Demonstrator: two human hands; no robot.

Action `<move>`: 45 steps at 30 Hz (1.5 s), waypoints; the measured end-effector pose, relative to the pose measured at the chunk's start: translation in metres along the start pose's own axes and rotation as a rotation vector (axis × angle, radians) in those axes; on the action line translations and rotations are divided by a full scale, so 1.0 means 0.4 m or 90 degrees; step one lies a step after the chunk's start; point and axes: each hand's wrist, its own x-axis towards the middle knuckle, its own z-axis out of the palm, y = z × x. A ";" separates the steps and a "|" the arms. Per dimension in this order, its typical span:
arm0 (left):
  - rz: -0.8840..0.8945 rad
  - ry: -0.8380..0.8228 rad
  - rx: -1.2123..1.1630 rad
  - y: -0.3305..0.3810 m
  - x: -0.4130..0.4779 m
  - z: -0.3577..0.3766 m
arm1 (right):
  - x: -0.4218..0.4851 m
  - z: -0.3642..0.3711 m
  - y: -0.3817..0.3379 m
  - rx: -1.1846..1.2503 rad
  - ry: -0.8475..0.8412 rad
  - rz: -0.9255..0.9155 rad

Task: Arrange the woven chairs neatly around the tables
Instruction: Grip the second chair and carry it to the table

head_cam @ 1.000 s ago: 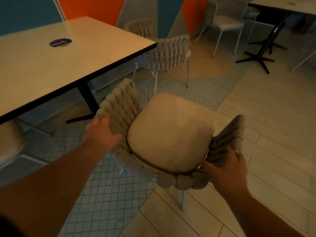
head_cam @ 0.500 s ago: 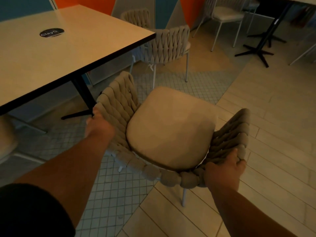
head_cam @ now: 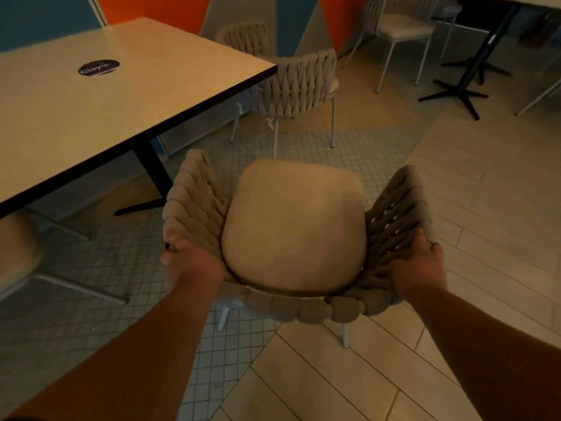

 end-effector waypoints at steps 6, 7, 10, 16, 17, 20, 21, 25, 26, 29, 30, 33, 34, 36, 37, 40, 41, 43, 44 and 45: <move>-0.042 0.006 -0.192 -0.028 -0.108 0.026 | 0.108 -0.024 -0.006 -0.060 -0.064 -0.053; -0.051 0.016 -0.227 -0.030 -0.128 0.031 | 0.123 -0.027 -0.007 -0.069 -0.079 -0.060; -0.070 -0.002 -0.215 -0.031 -0.177 0.038 | 0.159 -0.040 -0.012 -0.105 -0.099 -0.080; -0.043 0.012 -0.232 -0.048 -0.206 0.061 | 0.207 -0.046 -0.012 -0.128 -0.119 -0.098; -0.034 0.002 -0.237 -0.047 -0.205 0.057 | 0.210 -0.046 -0.012 -0.126 -0.123 -0.090; -0.045 -0.059 -0.214 -0.046 -0.201 0.029 | 0.197 -0.052 -0.010 -0.210 -0.144 -0.106; -0.043 -0.062 -0.151 -0.052 -0.192 0.009 | 0.186 -0.060 -0.014 -0.272 -0.120 -0.138; 0.392 -0.064 0.204 -0.119 -0.106 -0.077 | 0.047 -0.095 -0.032 -0.289 -0.158 -0.427; 0.494 -0.121 0.299 -0.121 -0.087 -0.106 | -0.001 -0.096 -0.042 -0.296 -0.233 -0.454; 0.571 -0.241 0.558 -0.094 -0.047 -0.143 | -0.078 -0.046 -0.042 -0.455 -0.330 -0.504; 0.552 -0.245 0.568 -0.085 -0.043 -0.142 | -0.081 -0.023 -0.032 -0.486 -0.306 -0.518; 0.542 -0.220 0.540 -0.070 -0.045 -0.132 | -0.061 0.008 -0.023 -0.537 -0.247 -0.515; 0.559 -0.210 0.531 -0.070 -0.053 -0.131 | -0.055 0.009 -0.018 -0.541 -0.242 -0.521; 0.576 -0.204 0.503 -0.076 -0.066 -0.128 | -0.041 0.008 -0.012 -0.553 -0.235 -0.546; 0.581 -0.198 0.484 -0.080 -0.068 -0.122 | -0.034 0.006 -0.011 -0.558 -0.231 -0.557; 0.591 -0.173 0.417 -0.103 -0.060 -0.078 | -0.012 -0.006 -0.020 -0.548 -0.241 -0.568; 0.585 -0.157 0.409 -0.114 -0.057 -0.063 | -0.005 -0.010 -0.028 -0.550 -0.247 -0.578; 0.571 -0.131 0.404 -0.128 -0.071 -0.041 | 0.011 -0.020 -0.043 -0.564 -0.268 -0.600; 0.571 -0.122 0.396 -0.130 -0.084 -0.031 | 0.020 -0.027 -0.049 -0.576 -0.284 -0.608; 0.568 -0.113 0.376 -0.132 -0.099 -0.023 | 0.029 -0.033 -0.057 -0.590 -0.295 -0.617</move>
